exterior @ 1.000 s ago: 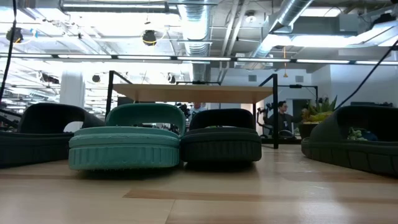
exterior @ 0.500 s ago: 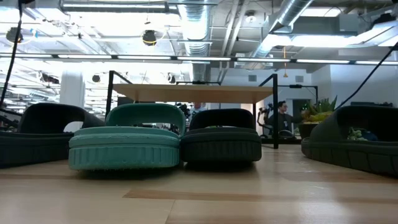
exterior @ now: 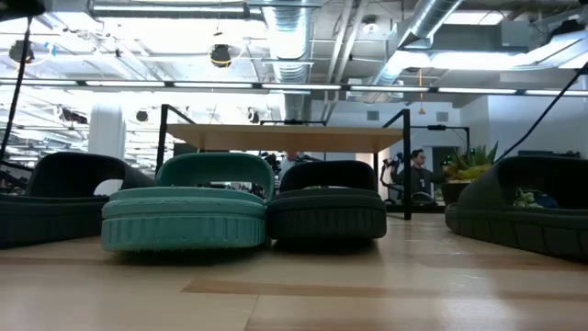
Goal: Pick and place slides into the shelf
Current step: Put the black slipper on the shelf
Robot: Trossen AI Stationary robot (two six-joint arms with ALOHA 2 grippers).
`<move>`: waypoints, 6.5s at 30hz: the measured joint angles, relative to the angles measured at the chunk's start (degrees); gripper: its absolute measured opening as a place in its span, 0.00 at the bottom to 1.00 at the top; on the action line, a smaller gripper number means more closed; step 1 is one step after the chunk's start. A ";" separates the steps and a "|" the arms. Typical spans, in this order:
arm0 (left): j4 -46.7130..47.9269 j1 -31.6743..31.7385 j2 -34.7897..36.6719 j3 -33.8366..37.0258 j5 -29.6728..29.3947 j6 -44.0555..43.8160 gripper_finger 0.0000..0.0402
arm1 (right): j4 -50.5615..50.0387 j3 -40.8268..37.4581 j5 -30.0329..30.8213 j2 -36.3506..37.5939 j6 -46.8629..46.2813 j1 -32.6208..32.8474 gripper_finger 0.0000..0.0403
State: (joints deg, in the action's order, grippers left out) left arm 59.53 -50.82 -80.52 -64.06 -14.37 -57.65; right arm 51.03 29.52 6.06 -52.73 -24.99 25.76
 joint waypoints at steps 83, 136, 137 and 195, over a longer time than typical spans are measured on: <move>23.87 -12.07 -30.20 -14.09 -2.89 -21.22 0.40 | -3.91 0.00 -1.70 -0.01 4.54 3.10 0.53; 26.53 -9.12 -30.17 -9.87 -1.69 -22.53 0.01 | -4.31 0.00 -1.64 0.00 4.37 3.10 0.53; 27.17 -9.12 -30.17 -10.40 -1.72 -22.53 0.01 | -4.31 0.00 -1.64 -0.01 4.08 3.10 0.53; 30.44 -4.90 -29.20 -25.47 -8.81 -7.34 0.00 | -4.33 0.00 -1.64 -0.02 4.01 3.10 0.53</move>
State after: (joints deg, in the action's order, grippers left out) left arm 89.97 -55.72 -109.72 -89.54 -23.18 -64.99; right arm 46.70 29.52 4.43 -52.75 -20.98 28.86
